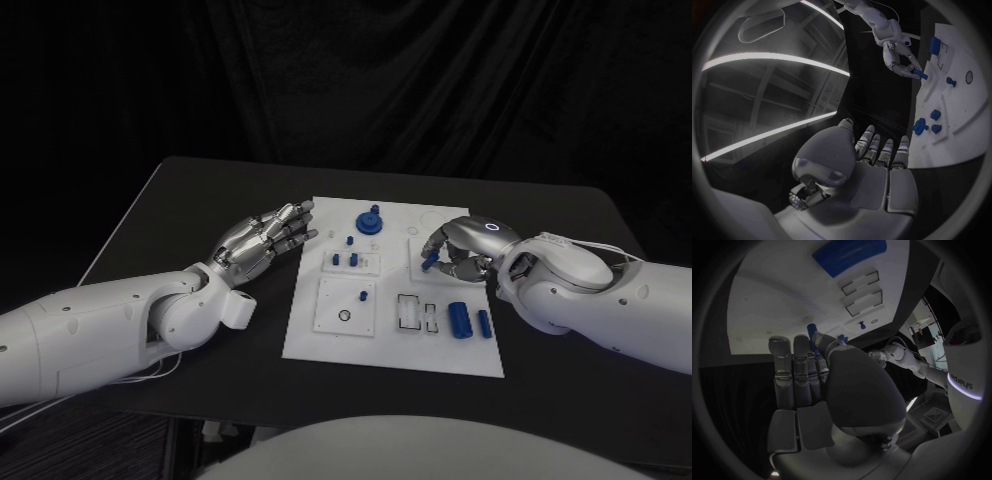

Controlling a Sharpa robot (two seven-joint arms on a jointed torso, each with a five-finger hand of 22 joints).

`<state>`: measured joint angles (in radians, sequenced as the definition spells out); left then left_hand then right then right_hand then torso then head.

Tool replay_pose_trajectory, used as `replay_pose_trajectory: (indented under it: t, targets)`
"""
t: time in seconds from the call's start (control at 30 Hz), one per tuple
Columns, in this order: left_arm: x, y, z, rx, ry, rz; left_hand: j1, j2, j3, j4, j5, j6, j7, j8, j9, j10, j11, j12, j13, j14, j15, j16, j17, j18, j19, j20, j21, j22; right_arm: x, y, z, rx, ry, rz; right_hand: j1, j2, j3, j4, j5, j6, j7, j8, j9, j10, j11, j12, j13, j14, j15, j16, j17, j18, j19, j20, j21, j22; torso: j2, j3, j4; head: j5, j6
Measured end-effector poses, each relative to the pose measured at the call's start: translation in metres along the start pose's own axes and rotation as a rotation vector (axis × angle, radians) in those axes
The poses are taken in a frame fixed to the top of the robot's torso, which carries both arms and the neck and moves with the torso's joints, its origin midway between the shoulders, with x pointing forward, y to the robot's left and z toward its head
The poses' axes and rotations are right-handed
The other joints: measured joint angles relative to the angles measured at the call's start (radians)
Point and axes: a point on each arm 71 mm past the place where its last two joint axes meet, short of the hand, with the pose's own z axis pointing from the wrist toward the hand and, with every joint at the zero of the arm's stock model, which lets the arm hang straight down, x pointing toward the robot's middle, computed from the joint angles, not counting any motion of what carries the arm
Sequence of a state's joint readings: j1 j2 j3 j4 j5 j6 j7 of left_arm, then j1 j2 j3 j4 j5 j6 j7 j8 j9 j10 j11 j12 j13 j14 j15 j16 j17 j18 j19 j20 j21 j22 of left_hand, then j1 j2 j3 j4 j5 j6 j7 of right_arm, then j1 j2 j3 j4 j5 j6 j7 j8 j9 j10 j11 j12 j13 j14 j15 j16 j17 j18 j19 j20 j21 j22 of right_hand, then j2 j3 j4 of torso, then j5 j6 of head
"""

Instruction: Assemble the parts on the task board

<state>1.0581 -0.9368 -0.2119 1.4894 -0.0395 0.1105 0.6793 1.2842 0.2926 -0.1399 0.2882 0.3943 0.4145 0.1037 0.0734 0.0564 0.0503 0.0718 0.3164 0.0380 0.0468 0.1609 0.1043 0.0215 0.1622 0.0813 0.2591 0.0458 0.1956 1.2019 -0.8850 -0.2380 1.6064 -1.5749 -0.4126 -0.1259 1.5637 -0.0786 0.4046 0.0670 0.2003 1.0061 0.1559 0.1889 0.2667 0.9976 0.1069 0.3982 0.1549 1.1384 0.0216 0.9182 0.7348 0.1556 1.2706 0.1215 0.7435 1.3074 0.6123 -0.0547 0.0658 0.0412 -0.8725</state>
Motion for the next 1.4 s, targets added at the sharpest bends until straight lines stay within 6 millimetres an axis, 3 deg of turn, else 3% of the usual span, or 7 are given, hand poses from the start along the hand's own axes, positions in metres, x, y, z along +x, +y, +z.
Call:
replay_pose_trajectory:
  t: [0.17,0.37,0.53,0.7,1.0,1.4]
  targets:
    - [0.000,0.000,0.000,0.000,0.000,0.000,0.000,0.000,0.000,0.000,0.000,0.004,-0.004,0.000,0.001,0.000,0.000,0.000,0.000,0.000,0.000,0.000,0.000,0.000,0.000,0.000,0.000,0.000,-0.020,0.014,-0.004,-0.042,-0.041,-0.006,0.000,0.000,0.000,0.000,-0.005,0.000,0.000,0.000,0.003,0.000,0.000,-0.001,0.000,0.000,0.000,-0.004,-0.001,0.000,0.000,0.000,0.000,0.000,-0.001,-0.0002,-0.0001,0.003,0.000]
    - [0.001,0.000,0.001,0.000,0.001,-0.001,0.000,0.000,0.000,0.000,0.000,0.004,-0.004,0.000,0.001,0.000,0.000,0.000,0.000,0.000,0.000,0.000,0.000,0.000,0.000,0.000,0.000,0.000,-0.024,0.045,-0.007,-0.125,-0.037,0.000,0.000,0.000,-0.006,0.006,-0.015,0.000,0.000,0.000,0.010,0.000,0.000,-0.004,0.009,0.002,-0.003,-0.006,-0.002,0.000,0.000,0.000,0.004,0.000,-0.002,-0.0018,0.0008,0.000,0.000]
    - [0.001,0.001,0.002,0.000,0.003,-0.001,0.000,0.000,0.003,0.003,0.000,0.004,-0.004,0.000,0.001,0.000,0.000,0.000,0.000,0.000,0.000,0.000,0.000,0.000,0.000,0.000,0.000,0.000,-0.014,0.069,-0.003,-0.194,-0.002,0.008,-0.013,-0.007,-0.013,0.013,-0.035,0.013,-0.013,0.012,0.024,0.027,-0.012,-0.006,0.014,0.007,-0.007,-0.006,-0.002,0.000,-0.004,-0.004,0.008,0.000,-0.002,-0.0023,0.0013,-0.001,0.000]
    - [0.001,0.001,0.002,0.000,0.003,-0.001,0.000,0.000,0.003,0.003,0.000,0.004,-0.004,0.000,0.001,0.000,0.000,0.000,0.000,0.000,0.000,0.000,0.000,0.000,0.000,0.000,0.000,0.000,0.003,0.087,0.005,-0.251,0.039,0.016,-0.016,-0.004,-0.013,0.013,-0.036,0.016,-0.010,0.013,0.031,0.027,-0.013,-0.007,0.015,0.007,-0.007,-0.006,-0.001,0.000,-0.004,-0.004,0.012,0.000,-0.002,-0.0025,0.0013,0.005,0.000]
    - [0.001,0.002,0.002,-0.001,0.003,-0.002,0.000,0.000,0.003,0.003,0.000,0.004,-0.004,0.004,0.001,0.000,0.000,0.000,0.000,0.000,0.000,0.000,0.000,0.000,0.000,0.000,0.000,-0.001,0.024,0.101,0.016,-0.298,0.081,0.023,-0.018,-0.002,-0.014,0.012,-0.036,0.016,-0.010,0.012,0.037,0.030,-0.016,-0.010,0.016,0.007,-0.007,-0.016,-0.008,0.000,-0.007,-0.007,0.002,0.001,0.000,-0.0001,-0.0013,0.014,0.000]
    - [0.000,0.005,0.001,-0.006,-0.001,-0.003,0.000,0.000,0.005,0.000,0.004,0.004,-0.004,0.004,0.001,-0.004,0.004,0.000,0.000,0.000,0.000,0.000,0.000,0.000,0.000,0.000,0.000,-0.002,0.037,0.112,0.019,-0.334,0.109,0.027,-0.020,-0.005,-0.016,0.010,-0.036,0.012,-0.005,0.011,0.037,0.030,-0.016,-0.011,0.016,0.007,-0.007,-0.016,-0.006,0.000,-0.007,-0.007,0.002,0.001,0.000,0.0007,0.0031,0.012,0.000]
